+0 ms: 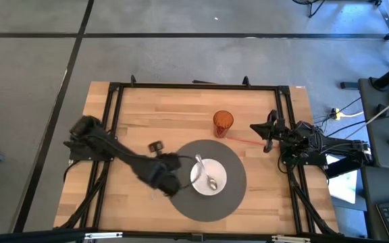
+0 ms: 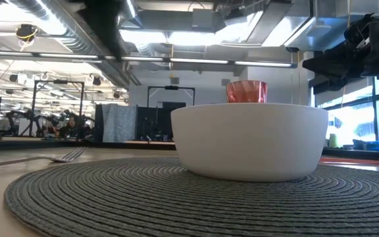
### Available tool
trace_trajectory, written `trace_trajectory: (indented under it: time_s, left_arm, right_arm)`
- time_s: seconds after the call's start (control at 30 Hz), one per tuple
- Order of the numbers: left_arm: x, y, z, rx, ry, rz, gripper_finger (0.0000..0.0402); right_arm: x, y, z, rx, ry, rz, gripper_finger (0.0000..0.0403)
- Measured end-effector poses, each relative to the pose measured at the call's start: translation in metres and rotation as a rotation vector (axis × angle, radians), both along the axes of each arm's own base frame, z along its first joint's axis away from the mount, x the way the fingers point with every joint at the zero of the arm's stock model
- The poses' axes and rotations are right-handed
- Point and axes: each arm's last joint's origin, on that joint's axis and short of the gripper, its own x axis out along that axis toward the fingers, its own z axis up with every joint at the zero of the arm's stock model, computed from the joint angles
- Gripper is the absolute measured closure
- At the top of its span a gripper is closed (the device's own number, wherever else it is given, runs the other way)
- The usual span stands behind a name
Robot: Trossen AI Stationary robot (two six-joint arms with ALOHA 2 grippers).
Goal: Pick & Place Utensil
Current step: Put the silver fork into the white bowl
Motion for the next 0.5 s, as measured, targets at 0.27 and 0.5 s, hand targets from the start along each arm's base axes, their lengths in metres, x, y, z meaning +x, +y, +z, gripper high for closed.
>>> trace_trajectory:
  time_s: [0.27,0.5]
  left_arm:
    - [-0.044,-0.007,-0.062,-0.479,-0.332,0.381,0.04]
    - [-0.052,-0.011,-0.072,-0.623,-0.271,0.571,0.037]
  right_arm:
    - [0.0,0.0,-0.001,0.014,0.012,0.003,0.0392]
    - [0.0,0.0,-0.003,0.03,0.019,0.012,0.0392]
